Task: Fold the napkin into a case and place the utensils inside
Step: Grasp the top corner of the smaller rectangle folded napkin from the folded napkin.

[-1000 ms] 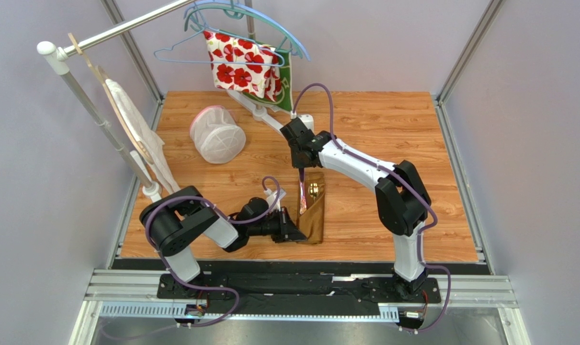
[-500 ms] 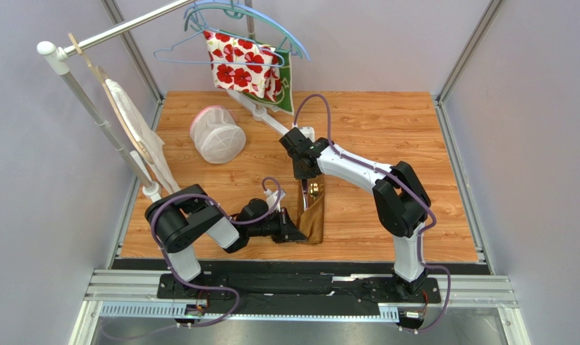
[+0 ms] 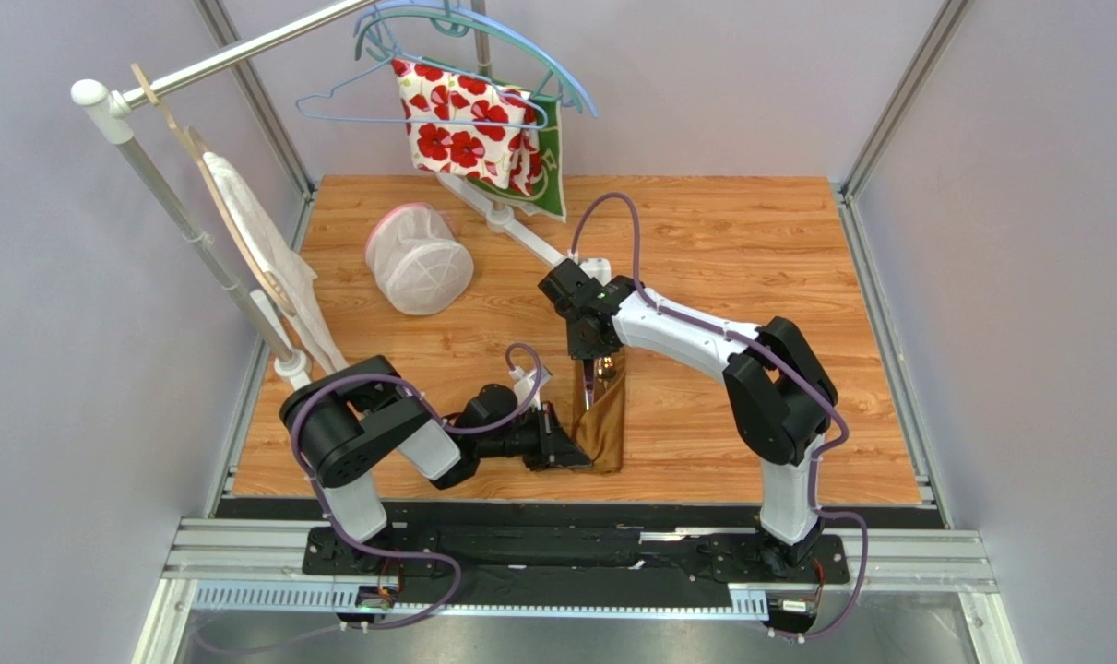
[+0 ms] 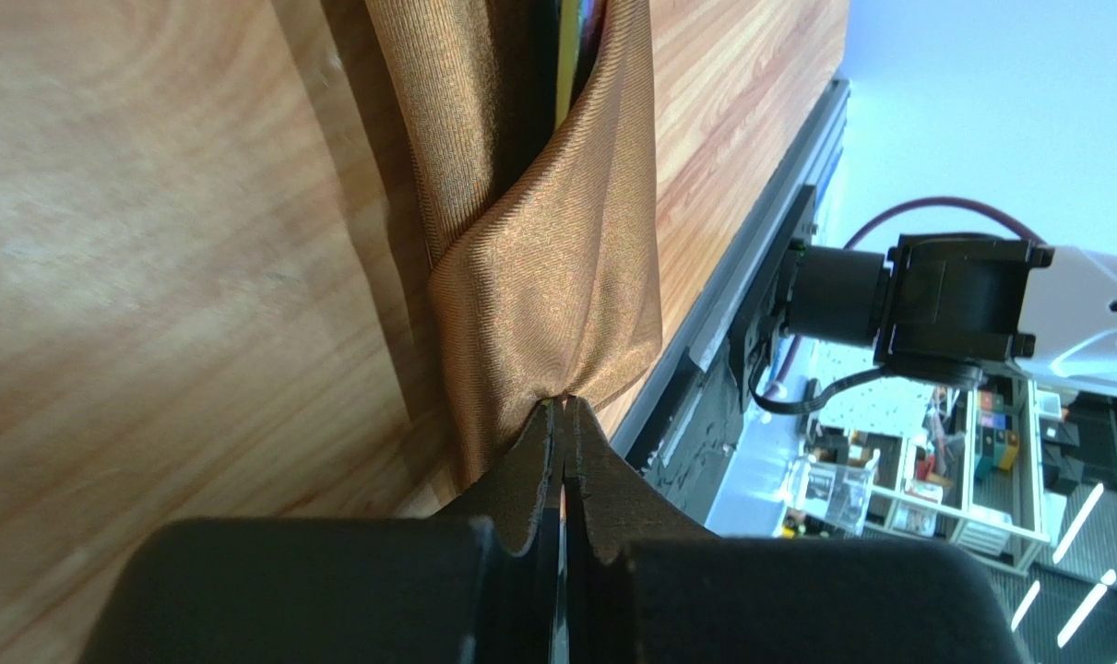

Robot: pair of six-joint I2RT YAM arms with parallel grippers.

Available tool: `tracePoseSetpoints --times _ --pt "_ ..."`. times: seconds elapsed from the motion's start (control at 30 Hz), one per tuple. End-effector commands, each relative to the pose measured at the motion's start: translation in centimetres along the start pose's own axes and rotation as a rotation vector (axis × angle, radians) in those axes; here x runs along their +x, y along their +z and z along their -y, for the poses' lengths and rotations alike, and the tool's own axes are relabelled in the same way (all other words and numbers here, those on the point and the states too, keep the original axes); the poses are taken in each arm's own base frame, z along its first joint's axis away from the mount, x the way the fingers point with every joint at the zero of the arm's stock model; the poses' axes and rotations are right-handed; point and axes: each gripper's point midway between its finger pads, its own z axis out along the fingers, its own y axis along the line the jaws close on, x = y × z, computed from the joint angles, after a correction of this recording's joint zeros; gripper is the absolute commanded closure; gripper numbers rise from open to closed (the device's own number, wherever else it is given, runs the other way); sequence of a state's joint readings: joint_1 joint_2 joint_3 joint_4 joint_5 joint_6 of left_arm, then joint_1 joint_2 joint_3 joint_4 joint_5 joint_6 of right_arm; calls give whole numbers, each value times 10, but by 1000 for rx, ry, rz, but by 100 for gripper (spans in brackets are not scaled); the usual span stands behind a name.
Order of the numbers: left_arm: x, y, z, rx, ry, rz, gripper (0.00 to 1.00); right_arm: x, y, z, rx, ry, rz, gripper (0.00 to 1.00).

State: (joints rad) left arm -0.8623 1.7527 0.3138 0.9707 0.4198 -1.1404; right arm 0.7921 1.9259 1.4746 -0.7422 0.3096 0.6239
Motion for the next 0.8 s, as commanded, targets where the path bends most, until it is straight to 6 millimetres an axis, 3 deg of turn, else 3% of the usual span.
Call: tracePoseSetpoints --times 0.0,0.37,0.77 --pt "-3 0 -3 -4 17 29 100 11 -12 -5 -27 25 -19 100" --pt "-3 0 -4 -6 16 30 100 29 -8 -5 -31 15 -59 100" --pt "-4 0 -3 -3 21 33 100 44 -3 8 32 88 -90 100"
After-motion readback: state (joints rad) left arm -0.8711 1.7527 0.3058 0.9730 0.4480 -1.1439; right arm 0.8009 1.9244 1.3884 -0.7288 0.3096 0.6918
